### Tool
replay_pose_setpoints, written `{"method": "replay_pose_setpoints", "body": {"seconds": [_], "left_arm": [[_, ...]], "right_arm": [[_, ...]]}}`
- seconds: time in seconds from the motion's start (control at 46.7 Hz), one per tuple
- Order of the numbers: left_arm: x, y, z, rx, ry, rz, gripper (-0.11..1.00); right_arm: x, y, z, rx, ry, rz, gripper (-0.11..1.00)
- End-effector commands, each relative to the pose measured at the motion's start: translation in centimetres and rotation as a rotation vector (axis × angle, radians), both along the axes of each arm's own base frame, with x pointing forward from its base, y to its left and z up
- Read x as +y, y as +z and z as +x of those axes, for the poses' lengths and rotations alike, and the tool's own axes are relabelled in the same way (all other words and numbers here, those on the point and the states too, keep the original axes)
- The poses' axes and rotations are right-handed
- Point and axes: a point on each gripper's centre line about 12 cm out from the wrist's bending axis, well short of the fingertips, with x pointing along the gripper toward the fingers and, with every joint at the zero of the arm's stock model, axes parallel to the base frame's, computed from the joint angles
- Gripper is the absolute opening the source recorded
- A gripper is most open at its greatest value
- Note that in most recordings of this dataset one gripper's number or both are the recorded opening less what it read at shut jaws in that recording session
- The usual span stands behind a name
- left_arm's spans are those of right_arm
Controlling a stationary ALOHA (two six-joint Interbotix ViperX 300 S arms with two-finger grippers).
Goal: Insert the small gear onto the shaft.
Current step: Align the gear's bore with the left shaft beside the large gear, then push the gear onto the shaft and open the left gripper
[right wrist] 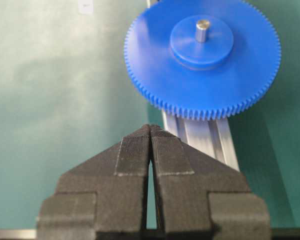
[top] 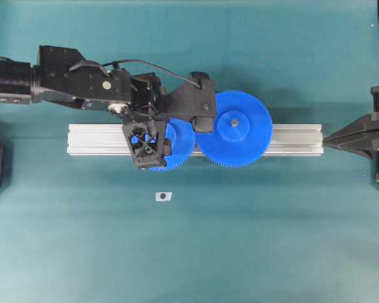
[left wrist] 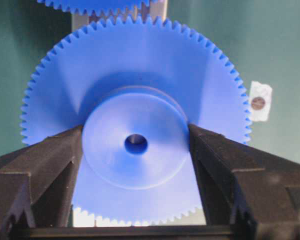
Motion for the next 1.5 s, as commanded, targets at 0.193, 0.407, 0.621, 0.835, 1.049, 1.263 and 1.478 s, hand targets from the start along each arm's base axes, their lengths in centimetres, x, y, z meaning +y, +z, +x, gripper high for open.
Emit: {"method": "replay_pose_setpoints", "body": {"seconds": [0.193,0.407,0.621,0.835,1.049,1.263,1.478], "left_arm": [[0.43,1.44,0.52,-0.042,0.004,0.011,0.69],[0.32,1.69,0.64,-0.054,0.005,0.011,0.82],[0.16,2.29,0.97,-0.069,-0.004,0.014,0.89],[0.04,2.10,1.02,-0.065,-0.005,0.013,0.88],[0.04,2.10,1.02,-0.065,-0.005,0.013,0.88],[0.04,2.15,1.05,-0.067,-0.002,0.012,0.88],[-0.03,2.28,1.03,-0.070,-0.001,0.011,0.88]], "right_arm": [[-0.03,0.41,0.22,-0.013,-0.007,0.010,0.04],[-0.03,0.38,0.23,-0.011,-0.007,0.010,0.04],[-0.03,0.35,0.20,-0.011,-0.007,0.010,0.04],[-0.03,0.36,0.21,-0.013,-0.007,0.010,0.04],[-0.03,0.35,0.20,-0.011,-0.007,0.010,0.04],[-0.03,0.36,0.21,-0.013,-0.007,0.010,0.04],[-0.03,0.36,0.21,-0.013,-0.007,0.010,0.04]]}}
